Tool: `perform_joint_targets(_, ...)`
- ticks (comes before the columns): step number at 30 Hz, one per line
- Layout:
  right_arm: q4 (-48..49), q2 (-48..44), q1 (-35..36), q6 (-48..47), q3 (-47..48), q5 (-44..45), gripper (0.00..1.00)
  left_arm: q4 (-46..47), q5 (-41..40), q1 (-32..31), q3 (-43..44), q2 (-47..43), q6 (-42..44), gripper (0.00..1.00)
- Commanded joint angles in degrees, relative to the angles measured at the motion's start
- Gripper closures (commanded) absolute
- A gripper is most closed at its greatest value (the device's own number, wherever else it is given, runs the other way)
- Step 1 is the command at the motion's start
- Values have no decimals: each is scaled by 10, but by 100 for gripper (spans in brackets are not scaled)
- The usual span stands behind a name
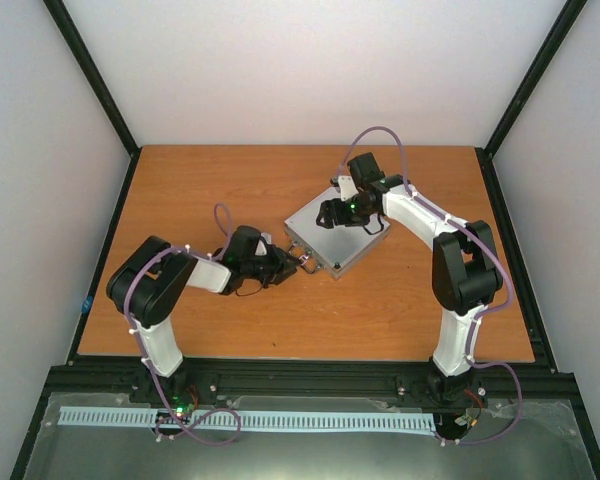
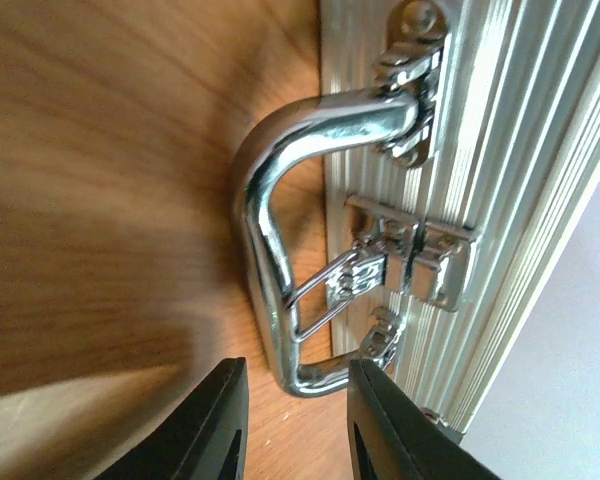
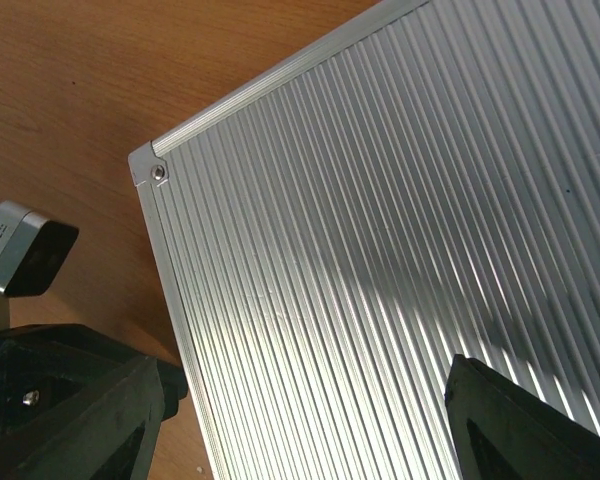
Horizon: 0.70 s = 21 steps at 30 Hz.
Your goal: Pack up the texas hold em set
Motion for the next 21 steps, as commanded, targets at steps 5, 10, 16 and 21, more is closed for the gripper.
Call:
perform_joint_targets(5, 11, 5, -3, 1, -9, -8, 22, 29, -14, -8, 43, 19, -17, 72)
perform_joint_targets(10, 11, 4, -3, -1, -9, -7, 22, 33, -14, -10, 46, 27, -22, 77)
perform_joint_targets(16, 11, 7, -3, 0, -8, -8, 22, 34, -11, -13, 43, 29, -23, 81)
perform_joint_targets(21, 10, 8, -3, -2, -7, -9, 22, 27, -7, -13, 31, 13, -17, 80)
